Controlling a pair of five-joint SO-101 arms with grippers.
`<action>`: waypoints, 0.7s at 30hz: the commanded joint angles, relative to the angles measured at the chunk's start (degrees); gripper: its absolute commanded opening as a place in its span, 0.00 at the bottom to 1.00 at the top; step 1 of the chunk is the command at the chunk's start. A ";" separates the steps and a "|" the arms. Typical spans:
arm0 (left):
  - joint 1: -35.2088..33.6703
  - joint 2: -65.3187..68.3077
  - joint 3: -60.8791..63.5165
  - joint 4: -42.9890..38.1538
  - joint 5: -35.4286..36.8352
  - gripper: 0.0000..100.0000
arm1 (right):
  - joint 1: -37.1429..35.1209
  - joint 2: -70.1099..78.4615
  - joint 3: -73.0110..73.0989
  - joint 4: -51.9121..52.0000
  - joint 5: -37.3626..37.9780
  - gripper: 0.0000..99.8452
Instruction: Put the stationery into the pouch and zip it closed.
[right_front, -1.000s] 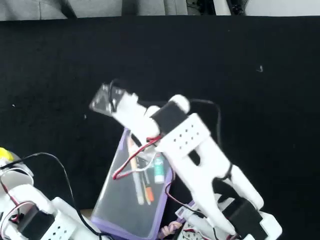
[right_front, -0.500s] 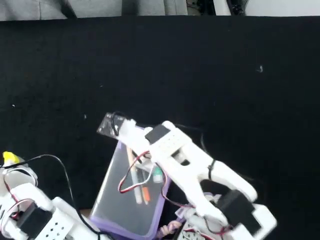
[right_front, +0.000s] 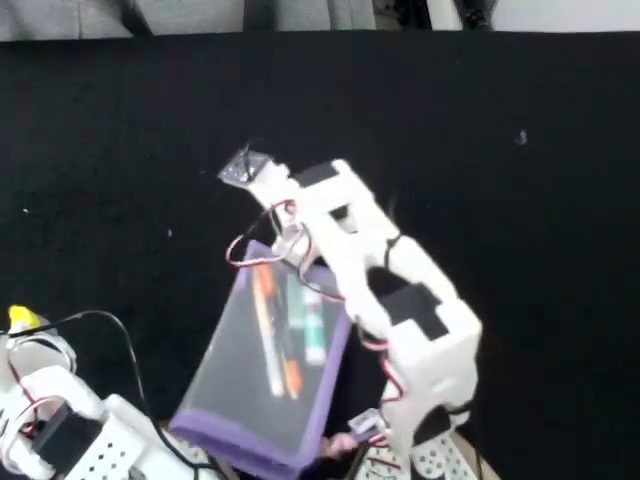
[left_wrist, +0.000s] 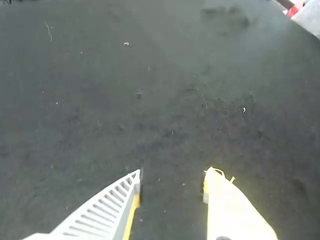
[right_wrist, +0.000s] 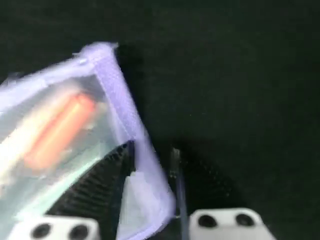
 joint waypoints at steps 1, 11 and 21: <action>-0.48 0.00 1.19 -2.90 -0.09 0.21 | 3.78 7.16 -9.54 3.25 2.02 0.11; -0.48 0.00 1.45 -3.16 0.00 0.21 | 14.33 3.56 -30.90 20.13 6.59 0.11; -0.48 0.00 1.45 -3.16 0.00 0.21 | 22.15 -2.42 -38.73 34.99 16.18 0.11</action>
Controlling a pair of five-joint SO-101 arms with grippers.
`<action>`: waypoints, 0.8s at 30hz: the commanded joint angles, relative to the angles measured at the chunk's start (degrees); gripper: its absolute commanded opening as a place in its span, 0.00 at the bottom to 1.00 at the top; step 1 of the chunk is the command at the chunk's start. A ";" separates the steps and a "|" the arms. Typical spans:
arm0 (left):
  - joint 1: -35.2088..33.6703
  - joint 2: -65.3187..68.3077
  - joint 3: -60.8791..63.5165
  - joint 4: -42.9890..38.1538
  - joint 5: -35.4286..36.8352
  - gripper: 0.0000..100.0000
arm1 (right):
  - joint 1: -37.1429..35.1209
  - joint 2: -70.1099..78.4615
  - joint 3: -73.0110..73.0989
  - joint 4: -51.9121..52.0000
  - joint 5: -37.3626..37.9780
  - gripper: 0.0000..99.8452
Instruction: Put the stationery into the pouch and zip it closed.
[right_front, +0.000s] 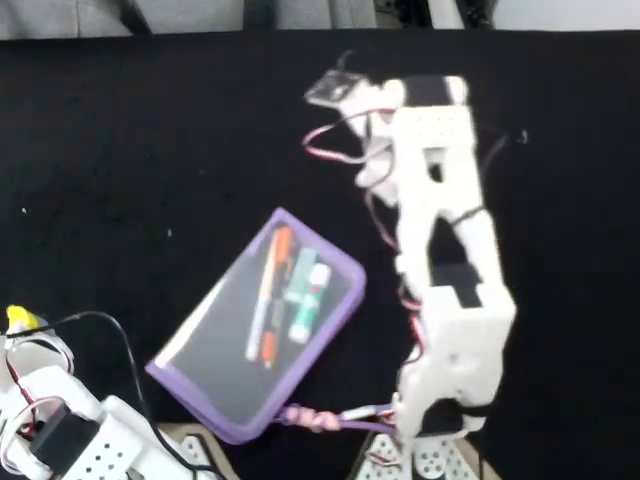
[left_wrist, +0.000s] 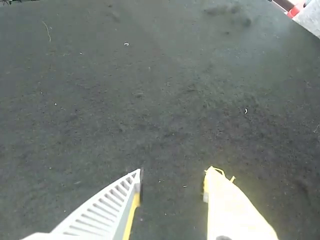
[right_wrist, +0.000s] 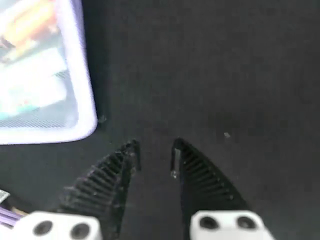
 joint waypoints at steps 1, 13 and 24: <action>-0.48 0.09 -0.31 -1.23 0.00 0.21 | 2.02 -5.32 0.66 1.67 1.41 0.11; -0.48 0.09 -0.31 -1.32 0.00 0.21 | -17.67 -6.37 22.20 -20.40 -8.18 0.11; -0.48 0.09 -0.22 -1.32 0.00 0.21 | -22.77 -6.02 27.47 -30.33 -14.07 0.11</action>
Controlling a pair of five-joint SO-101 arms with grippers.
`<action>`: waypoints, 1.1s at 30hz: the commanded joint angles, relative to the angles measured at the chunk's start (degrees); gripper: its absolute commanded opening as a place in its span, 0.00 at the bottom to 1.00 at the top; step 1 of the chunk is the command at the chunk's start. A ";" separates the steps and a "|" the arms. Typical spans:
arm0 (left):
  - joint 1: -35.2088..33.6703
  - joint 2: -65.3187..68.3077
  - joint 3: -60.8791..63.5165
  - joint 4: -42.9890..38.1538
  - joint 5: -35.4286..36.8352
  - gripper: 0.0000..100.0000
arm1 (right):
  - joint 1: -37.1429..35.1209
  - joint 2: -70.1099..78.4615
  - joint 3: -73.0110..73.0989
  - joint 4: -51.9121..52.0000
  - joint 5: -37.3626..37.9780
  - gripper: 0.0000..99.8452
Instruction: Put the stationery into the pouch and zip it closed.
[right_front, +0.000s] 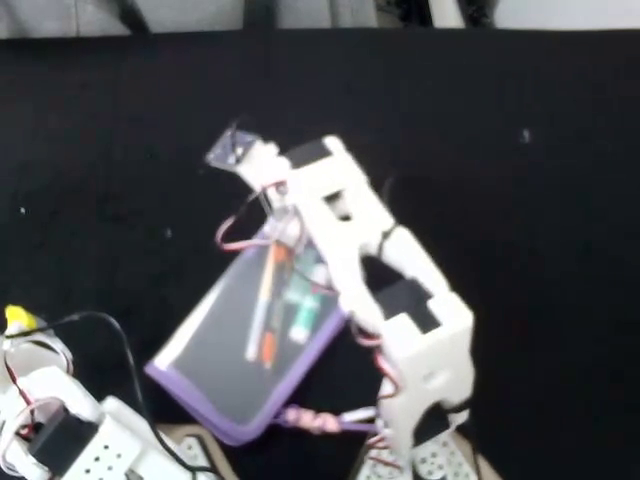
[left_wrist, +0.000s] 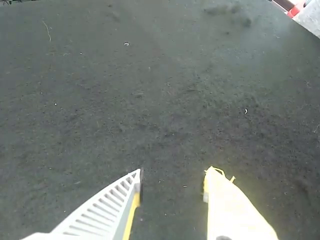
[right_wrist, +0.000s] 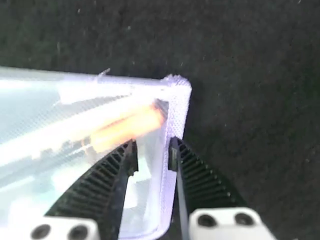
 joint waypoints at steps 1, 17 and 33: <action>-0.48 0.09 -0.22 -1.32 0.00 0.21 | -1.14 -3.56 1.45 -4.84 -1.05 0.11; 2.68 0.09 2.51 -4.04 0.00 0.21 | 4.31 10.24 -7.34 -9.14 -1.05 0.11; 2.59 0.09 2.68 -4.04 0.00 0.21 | 1.32 23.78 -37.41 19.96 -0.79 0.18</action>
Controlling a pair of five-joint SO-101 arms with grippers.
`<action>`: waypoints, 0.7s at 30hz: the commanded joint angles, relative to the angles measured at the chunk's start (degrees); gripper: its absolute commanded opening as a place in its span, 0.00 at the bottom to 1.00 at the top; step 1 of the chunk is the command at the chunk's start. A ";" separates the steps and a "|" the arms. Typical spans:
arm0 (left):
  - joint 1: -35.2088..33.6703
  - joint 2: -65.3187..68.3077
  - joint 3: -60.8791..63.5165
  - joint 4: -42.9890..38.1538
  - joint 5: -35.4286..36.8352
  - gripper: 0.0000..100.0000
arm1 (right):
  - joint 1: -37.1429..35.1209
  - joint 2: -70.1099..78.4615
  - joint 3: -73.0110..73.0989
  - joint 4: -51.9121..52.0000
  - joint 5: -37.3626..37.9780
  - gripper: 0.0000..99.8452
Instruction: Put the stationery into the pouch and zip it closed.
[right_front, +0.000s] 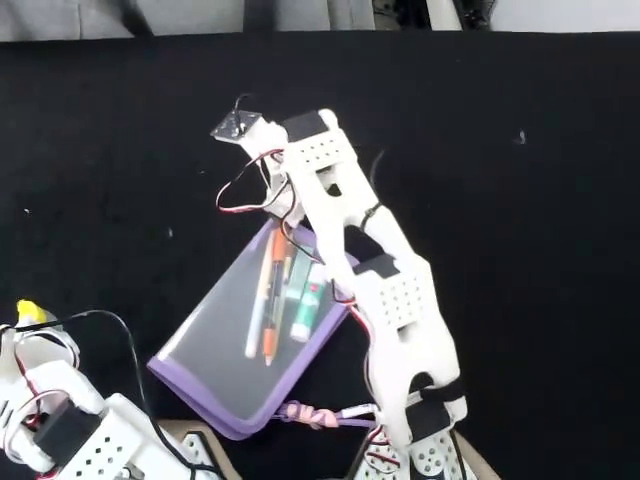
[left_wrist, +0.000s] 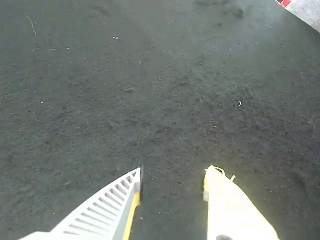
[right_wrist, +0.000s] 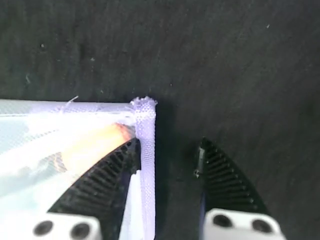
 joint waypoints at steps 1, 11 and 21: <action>0.40 -0.35 -0.22 -0.97 0.00 0.21 | -1.85 0.22 -2.33 3.60 0.09 0.18; 0.40 -0.35 -0.22 -0.97 0.00 0.21 | -5.80 1.71 -2.42 5.71 0.26 0.18; 0.48 -0.35 -0.22 -0.97 0.00 0.21 | -7.03 3.74 -2.68 6.24 0.35 0.02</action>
